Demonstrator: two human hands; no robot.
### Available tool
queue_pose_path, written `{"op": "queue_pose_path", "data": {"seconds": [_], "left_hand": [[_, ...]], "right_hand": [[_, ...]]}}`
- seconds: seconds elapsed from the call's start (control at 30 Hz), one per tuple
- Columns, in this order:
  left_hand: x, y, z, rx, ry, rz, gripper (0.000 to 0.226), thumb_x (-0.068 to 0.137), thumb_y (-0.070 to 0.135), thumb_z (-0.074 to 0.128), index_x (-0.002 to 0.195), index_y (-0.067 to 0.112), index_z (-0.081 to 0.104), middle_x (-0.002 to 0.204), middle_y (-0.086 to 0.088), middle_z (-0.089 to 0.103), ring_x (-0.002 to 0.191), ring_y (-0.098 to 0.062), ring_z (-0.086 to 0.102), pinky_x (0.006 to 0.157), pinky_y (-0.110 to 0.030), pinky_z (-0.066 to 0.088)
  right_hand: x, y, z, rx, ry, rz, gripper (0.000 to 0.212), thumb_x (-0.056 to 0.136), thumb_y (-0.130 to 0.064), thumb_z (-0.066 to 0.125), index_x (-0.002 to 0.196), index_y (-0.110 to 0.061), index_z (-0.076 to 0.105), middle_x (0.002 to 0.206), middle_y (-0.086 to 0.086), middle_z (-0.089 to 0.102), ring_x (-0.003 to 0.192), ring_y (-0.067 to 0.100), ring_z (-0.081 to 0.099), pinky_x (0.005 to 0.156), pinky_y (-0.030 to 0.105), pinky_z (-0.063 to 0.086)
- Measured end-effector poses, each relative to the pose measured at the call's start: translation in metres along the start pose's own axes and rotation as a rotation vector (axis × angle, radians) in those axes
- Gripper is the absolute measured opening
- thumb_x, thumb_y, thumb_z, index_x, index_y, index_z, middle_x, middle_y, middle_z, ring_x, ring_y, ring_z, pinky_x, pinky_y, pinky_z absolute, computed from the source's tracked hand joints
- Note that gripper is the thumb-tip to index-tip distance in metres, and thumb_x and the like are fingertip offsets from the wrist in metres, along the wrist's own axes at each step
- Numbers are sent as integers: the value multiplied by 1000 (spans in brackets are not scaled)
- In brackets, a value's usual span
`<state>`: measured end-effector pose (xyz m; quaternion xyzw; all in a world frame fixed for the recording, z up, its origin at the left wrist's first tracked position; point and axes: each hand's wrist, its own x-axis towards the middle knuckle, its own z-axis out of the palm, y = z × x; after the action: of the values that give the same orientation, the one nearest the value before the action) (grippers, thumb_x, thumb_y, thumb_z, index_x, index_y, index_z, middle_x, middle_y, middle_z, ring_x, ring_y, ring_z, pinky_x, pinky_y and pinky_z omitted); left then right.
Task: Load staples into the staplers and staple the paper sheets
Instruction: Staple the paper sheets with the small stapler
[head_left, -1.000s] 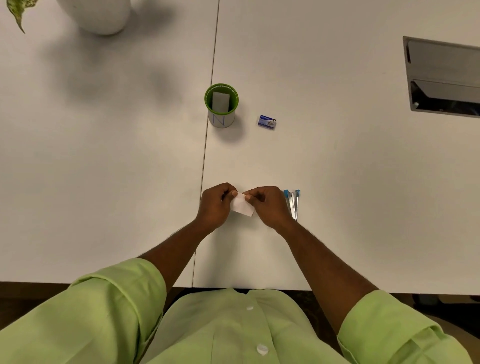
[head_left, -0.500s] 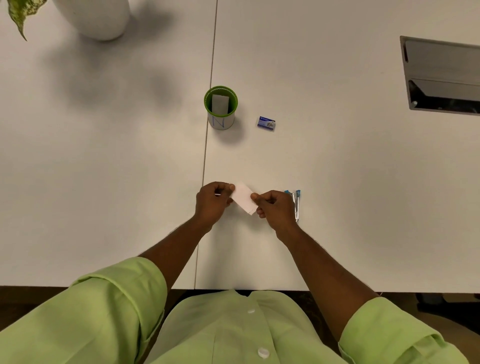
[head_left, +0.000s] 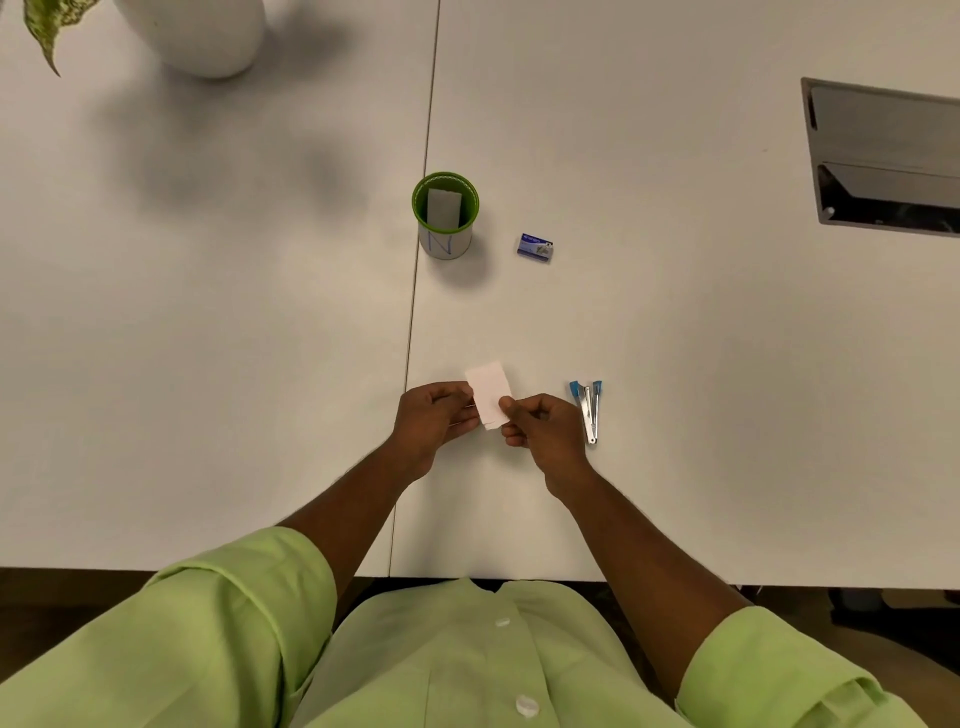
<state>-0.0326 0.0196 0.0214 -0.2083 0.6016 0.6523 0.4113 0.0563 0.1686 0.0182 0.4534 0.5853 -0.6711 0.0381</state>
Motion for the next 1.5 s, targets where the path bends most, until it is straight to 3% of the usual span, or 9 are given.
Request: {"op": "queue_pose_path", "data": {"seconds": [0.23,0.33,0.47,0.6,0.8,1.0,1.2,1.33,1.5], "left_hand": [[1,3,7,94,50,52,11,82,-4,77,86,5,72,78,-8,77,71,-20,77,62,-26,60],[4,3,7,117,80,58,13,81,-4,78,88,4,71,85,-13,75,76,-23,75,63,-28,61],[8,2,3,118,137,35,22,80,-4,80,101,-4,71,98,-19,74,89,-30,73,73,-37,63],[12,-1,0,135,173,36,18,84,-2,77,101,1,73,104,-17,74,93,-29,72,78,-38,63],[16,-4,-1,172,189,38,21,86,0,75,107,2,74,108,-14,74,96,-28,71,77,-35,62],[18,-3,-1,172,194,42,24,86,1,76,110,2,74,109,-14,74,101,-30,71,85,-41,62],[22,-2,2,191,205,62,26,87,3,76,113,2,74,113,-15,73,104,-31,70,90,-45,60],[22,-1,5,185,181,76,24,87,2,75,110,3,74,113,-16,74,102,-30,71,89,-44,61],[19,1,9,216,131,86,23,86,1,75,109,3,74,111,-14,74,103,-32,71,88,-44,61]], "right_hand": [[-4,4,-2,-10,-52,-16,13,88,-20,78,82,-9,73,76,9,75,66,21,71,63,33,60],[-1,9,-3,-76,118,-128,13,94,-27,71,87,-16,72,78,-1,75,69,12,71,69,32,61],[3,14,-16,-422,377,-348,20,85,-28,79,96,-16,68,88,-12,67,79,3,65,82,34,57],[11,21,-26,-738,294,-346,53,78,-42,84,114,-10,64,117,5,62,109,23,60,95,41,50],[17,28,-25,-936,169,-321,58,75,-39,86,122,-14,62,118,4,59,109,22,57,92,34,47],[20,25,-22,-778,134,-336,39,88,-24,76,124,-17,63,116,2,63,105,17,61,95,34,51],[14,12,-13,-205,-104,-130,22,99,-20,63,120,-27,59,104,-4,65,93,20,69,80,37,61],[10,10,-9,-204,-197,-114,24,100,-23,60,124,-27,59,113,-3,61,92,13,67,73,30,61],[10,7,-5,-251,-227,-102,22,100,-29,60,121,-23,63,104,-14,66,84,2,61,61,10,46]]}}
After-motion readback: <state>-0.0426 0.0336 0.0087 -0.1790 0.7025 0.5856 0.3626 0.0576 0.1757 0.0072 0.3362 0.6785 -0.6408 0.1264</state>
